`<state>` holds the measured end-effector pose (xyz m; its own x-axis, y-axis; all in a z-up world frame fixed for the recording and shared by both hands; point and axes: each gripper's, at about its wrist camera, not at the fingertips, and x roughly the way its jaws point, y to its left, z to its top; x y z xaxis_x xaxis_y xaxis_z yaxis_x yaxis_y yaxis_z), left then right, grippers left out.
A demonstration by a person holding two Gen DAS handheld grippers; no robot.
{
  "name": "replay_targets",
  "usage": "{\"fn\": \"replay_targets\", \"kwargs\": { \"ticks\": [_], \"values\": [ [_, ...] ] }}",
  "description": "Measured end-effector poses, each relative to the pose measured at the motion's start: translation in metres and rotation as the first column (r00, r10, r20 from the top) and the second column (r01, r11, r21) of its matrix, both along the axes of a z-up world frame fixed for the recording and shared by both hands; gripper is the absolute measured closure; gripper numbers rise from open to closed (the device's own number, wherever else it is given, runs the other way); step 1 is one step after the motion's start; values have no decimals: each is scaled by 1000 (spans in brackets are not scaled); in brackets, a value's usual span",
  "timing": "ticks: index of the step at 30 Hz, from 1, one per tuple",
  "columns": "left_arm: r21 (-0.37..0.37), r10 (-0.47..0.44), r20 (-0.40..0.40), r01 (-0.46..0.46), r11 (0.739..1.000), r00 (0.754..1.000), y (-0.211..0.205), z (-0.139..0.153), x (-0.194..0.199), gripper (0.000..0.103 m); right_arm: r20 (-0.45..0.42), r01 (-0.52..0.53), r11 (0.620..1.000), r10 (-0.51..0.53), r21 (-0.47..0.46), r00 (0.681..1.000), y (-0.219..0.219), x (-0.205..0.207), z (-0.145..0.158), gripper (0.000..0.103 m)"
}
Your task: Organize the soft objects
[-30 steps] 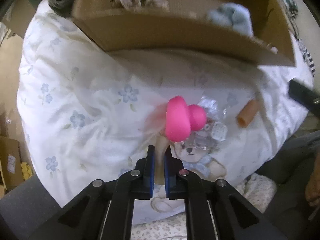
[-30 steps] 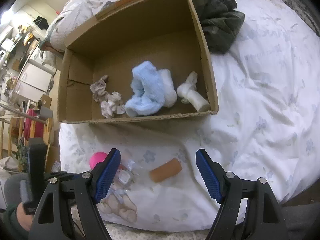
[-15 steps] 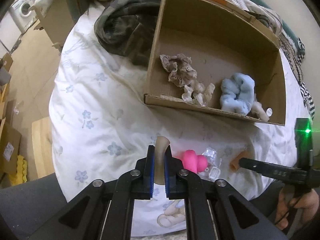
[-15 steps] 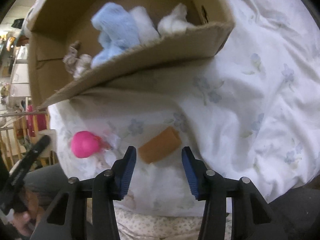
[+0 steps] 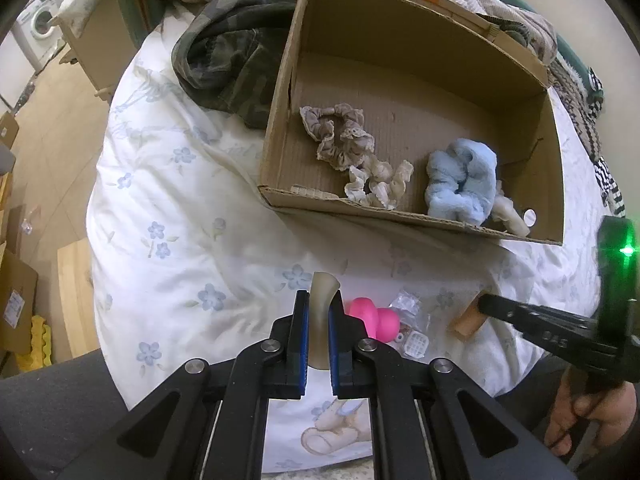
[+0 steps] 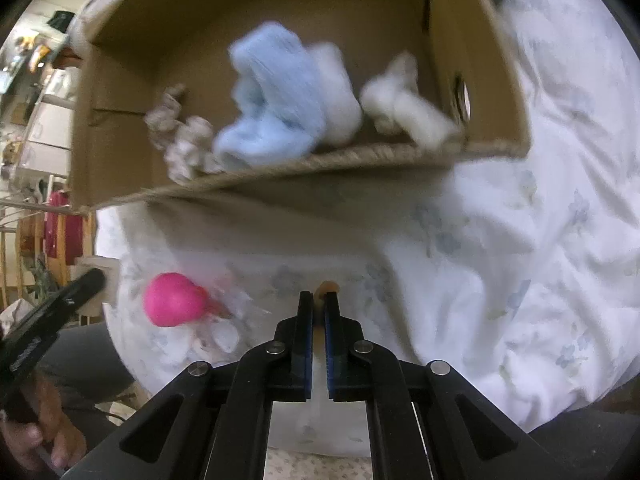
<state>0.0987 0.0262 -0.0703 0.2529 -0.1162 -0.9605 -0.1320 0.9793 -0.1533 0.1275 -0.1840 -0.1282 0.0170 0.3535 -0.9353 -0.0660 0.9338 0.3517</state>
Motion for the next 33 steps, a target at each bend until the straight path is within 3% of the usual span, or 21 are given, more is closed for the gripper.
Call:
{"fn": "replay_targets", "kwargs": {
  "ticks": [4, 6, 13, 20, 27, 33],
  "values": [
    [5, 3, 5, -3, 1000, 1000, 0, 1, -1, 95, 88, -42, 999, 42, -2, 995, 5, -4, 22, 96],
    [14, 2, 3, -2, 1000, 1000, -1, 0, -1, 95, 99, -68, 997, 72, -40, 992, 10, -8, 23, 96],
    [32, 13, 10, -13, 999, 1000, 1, 0, -3, 95, 132, -59, 998, 62, -22, 989, 10, -11, 31, 96],
    [59, 19, 54, -22, 998, 998, -1, 9, -6, 95, 196, -25, 998, 14, 50, 981, -8, -11, 59, 96],
    [78, 19, 109, -28, 997, 994, -1, 22, -6, 95, 316, -22, 989, -26, 147, 948, -11, -16, 94, 96],
    [92, 5, 173, -21, 996, 985, -4, 41, -2, 95, 357, 0, 979, -75, 206, 931, -19, -12, 110, 96]
  ]
}}
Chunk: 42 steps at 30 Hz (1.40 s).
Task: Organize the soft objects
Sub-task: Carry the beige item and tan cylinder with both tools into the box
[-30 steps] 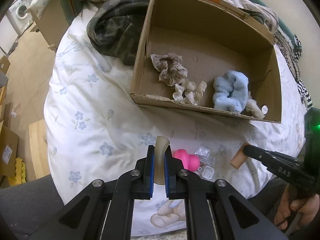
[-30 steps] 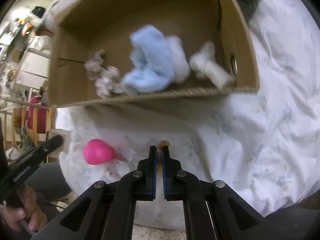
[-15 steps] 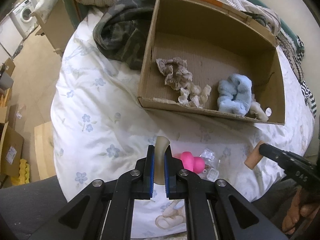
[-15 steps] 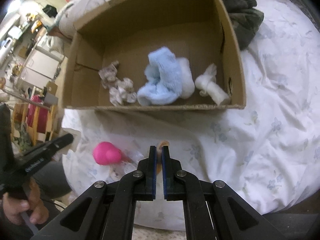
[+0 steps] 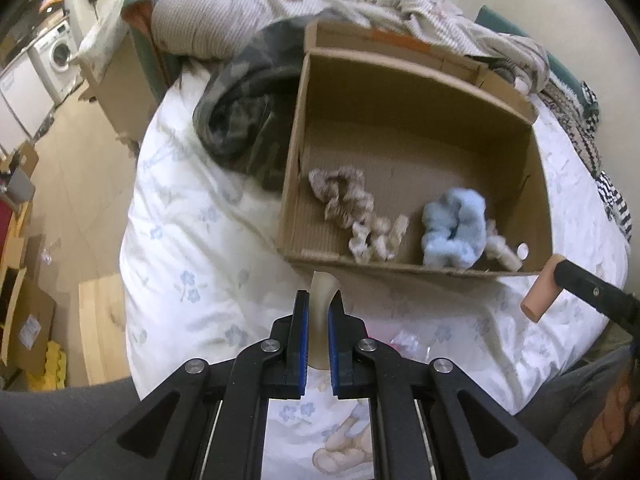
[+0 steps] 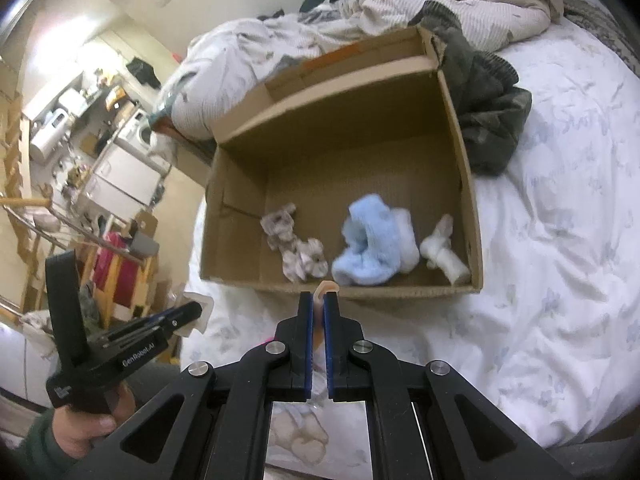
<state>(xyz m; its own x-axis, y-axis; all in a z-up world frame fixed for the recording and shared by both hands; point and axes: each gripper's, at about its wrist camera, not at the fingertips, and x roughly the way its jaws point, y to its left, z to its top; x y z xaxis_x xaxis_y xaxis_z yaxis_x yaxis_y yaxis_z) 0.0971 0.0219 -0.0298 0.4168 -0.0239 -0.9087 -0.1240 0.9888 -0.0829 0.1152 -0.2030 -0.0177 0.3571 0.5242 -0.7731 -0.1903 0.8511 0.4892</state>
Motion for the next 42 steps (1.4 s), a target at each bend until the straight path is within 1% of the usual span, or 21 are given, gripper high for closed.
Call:
{"fn": "replay_targets", "kwargs": {
  "ticks": [5, 11, 15, 17, 19, 21, 23, 24, 26, 27, 29, 32, 36, 39, 42],
  "values": [
    [-2, -30, 42, 30, 1000, 999, -6, 22, 13, 95, 27, 19, 999, -20, 36, 999, -6, 10, 13, 96],
    [-35, -54, 45, 55, 998, 998, -10, 40, 44, 95, 48, 36, 996, -40, 78, 998, -11, 32, 29, 96],
    [-12, -69, 61, 70, 997, 996, -13, 47, 67, 95, 79, 28, 997, -34, 70, 996, -6, 53, 38, 96],
    [17, -81, 80, 80, 997, 994, -16, 49, 79, 95, 94, 25, 998, -31, 65, 995, -3, 64, 40, 96],
    [35, -82, 88, 79, 996, 993, -17, 46, 89, 95, 96, 29, 998, -35, 63, 995, -1, 73, 36, 96],
    [32, -79, 88, 76, 997, 993, -16, 40, 97, 95, 96, 33, 998, -39, 60, 995, 1, 77, 28, 96],
    [25, -80, 89, 78, 997, 993, -16, 30, 102, 95, 118, 48, 998, -51, 29, 992, 0, 78, 18, 96],
    [23, -81, 89, 80, 997, 993, -16, 25, 103, 95, 107, 65, 998, -66, 12, 992, -1, 79, 11, 96],
    [11, -88, 87, 88, 996, 992, -16, 12, 105, 95, 65, 90, 996, -91, 22, 994, -4, 84, 0, 96],
    [9, -86, 81, 86, 996, 993, -16, 8, 106, 95, 58, 90, 996, -91, 21, 994, -5, 85, -2, 96],
    [-2, -82, 64, 82, 997, 995, -16, -1, 108, 95, 49, 87, 996, -87, 5, 995, -4, 86, -6, 96],
    [9, -98, 48, 97, 995, 994, -20, -9, 109, 95, 28, 87, 996, -87, 13, 996, -6, 88, -12, 96],
    [-16, -102, 30, 102, 995, 994, -22, -14, 111, 95, 6, 78, 997, -78, 13, 997, 0, 92, -18, 96],
    [-23, -126, 18, 126, 992, 992, -30, -16, 111, 94, -18, 53, 999, -52, 12, 998, 8, 96, -25, 96],
    [-21, -141, -12, 141, 990, 990, -35, -19, 111, 94, -39, 17, 1000, -17, -5, 999, 19, 95, -32, 96]
  ]
}}
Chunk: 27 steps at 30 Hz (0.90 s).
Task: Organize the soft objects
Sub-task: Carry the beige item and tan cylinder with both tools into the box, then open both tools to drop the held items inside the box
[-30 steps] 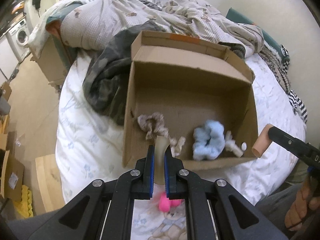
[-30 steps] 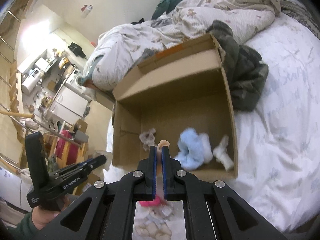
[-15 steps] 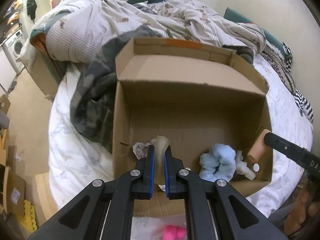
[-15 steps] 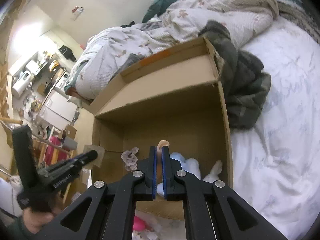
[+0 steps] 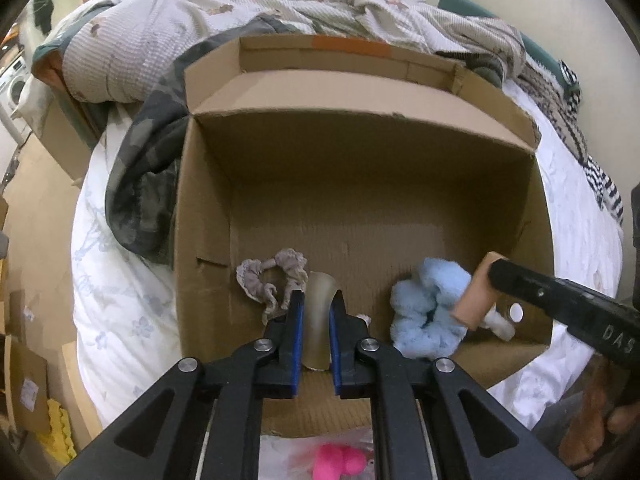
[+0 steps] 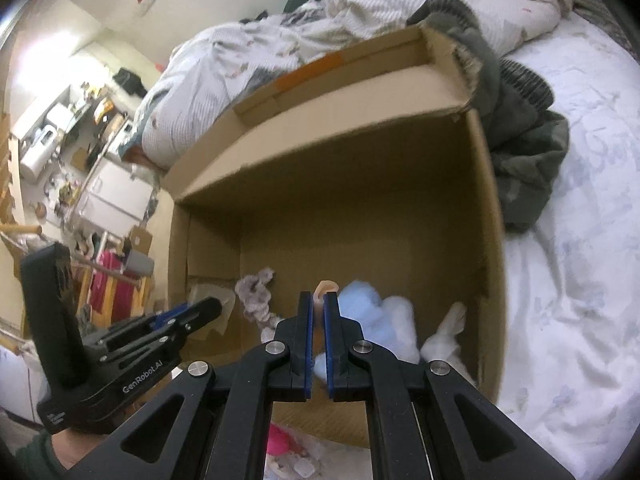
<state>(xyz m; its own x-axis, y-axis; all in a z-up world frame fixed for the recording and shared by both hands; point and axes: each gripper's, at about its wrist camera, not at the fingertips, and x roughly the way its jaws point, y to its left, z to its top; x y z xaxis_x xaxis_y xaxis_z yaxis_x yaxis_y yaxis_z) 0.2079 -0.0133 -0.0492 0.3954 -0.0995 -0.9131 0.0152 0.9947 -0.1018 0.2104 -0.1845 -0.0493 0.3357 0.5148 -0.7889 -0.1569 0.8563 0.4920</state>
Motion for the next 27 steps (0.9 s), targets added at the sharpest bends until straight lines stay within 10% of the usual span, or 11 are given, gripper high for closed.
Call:
{"fn": "replay_targets", "kwargs": {
  "ticks": [11, 22, 24, 26, 27],
  "values": [
    [-4, -20, -89, 19, 1000, 996, -8, -12, -6, 88, -65, -110, 994, 109, -22, 992, 25, -4, -17, 96],
    [48, -19, -95, 24, 999, 995, -15, -15, -9, 38, -86, -72, 997, 69, -31, 994, 18, 0, -21, 88],
    [71, -11, -79, 16, 997, 997, -15, -13, -9, 37, -83, -46, 998, 43, -31, 996, 13, 1, -19, 75],
    [75, -3, -81, 9, 997, 997, -14, -12, -8, 37, -71, -19, 999, 17, -34, 997, 9, 1, -16, 27],
    [73, 2, -83, 4, 997, 997, -13, -13, -7, 37, -52, 0, 1000, -2, -26, 999, 6, 1, -13, 23]
  ]
}}
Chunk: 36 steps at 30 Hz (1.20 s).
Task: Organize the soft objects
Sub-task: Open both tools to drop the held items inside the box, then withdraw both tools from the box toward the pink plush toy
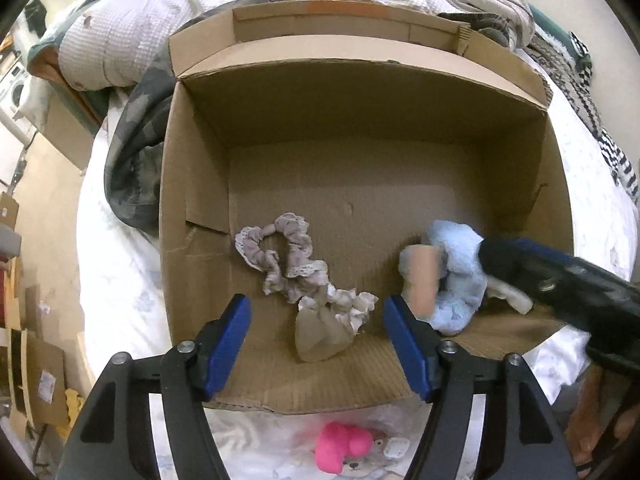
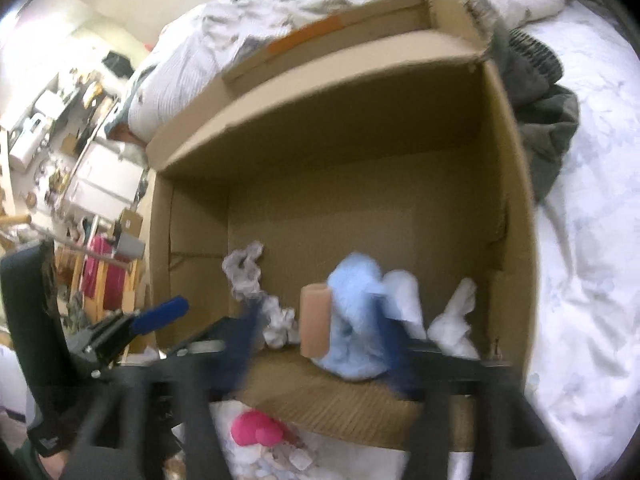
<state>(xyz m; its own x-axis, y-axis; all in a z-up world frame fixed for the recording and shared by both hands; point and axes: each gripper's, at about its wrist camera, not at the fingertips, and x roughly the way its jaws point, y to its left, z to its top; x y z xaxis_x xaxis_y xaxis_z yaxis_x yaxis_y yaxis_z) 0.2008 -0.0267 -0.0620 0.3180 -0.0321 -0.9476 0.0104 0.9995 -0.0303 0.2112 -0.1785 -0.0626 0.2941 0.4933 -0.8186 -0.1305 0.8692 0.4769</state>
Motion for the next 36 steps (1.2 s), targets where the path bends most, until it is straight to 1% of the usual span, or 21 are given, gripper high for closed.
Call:
{"fn": "replay_targets", "kwargs": {
  "ticks": [2, 4, 8, 13, 18, 24, 30, 33, 36],
  "values": [
    [-6, 10, -3, -10, 1000, 1000, 2, 0, 1, 37, 33, 18, 1000, -18, 11, 999, -4, -1, 6, 23],
    [-6, 16, -3, -16, 1000, 1000, 4, -1, 3, 37, 37, 10, 1000, -10, 6, 999, -3, 0, 7, 23],
    [-4, 22, 4, -22, 1000, 1000, 5, 0, 2, 37, 18, 3, 1000, -3, -1, 1000, -2, 1, 3, 23],
    [-12, 28, -8, -28, 1000, 1000, 6, -4, 3, 37, 26, -2, 1000, 3, -17, 1000, -1, 1, 4, 23],
    [-15, 23, -5, -23, 1000, 1000, 6, -3, 2, 37, 21, 21, 1000, -21, -23, 1000, -5, 0, 4, 23],
    [-18, 31, -8, -31, 999, 999, 11, -5, -2, 37, -12, 66, 998, -66, -14, 998, -13, -3, 0, 23],
    [-18, 39, 23, -39, 999, 999, 18, 4, -11, 37, 3, 69, 997, -69, -38, 998, -15, -16, 6, 23],
    [-10, 10, 39, -9, 1000, 999, 14, 10, -22, 37, 17, 68, 996, -67, -50, 998, -16, -23, 11, 23],
    [6, -6, 79, 6, 1000, 997, 12, 20, -30, 37, 29, 65, 996, -63, -62, 998, -18, -30, 15, 23]
  ]
}}
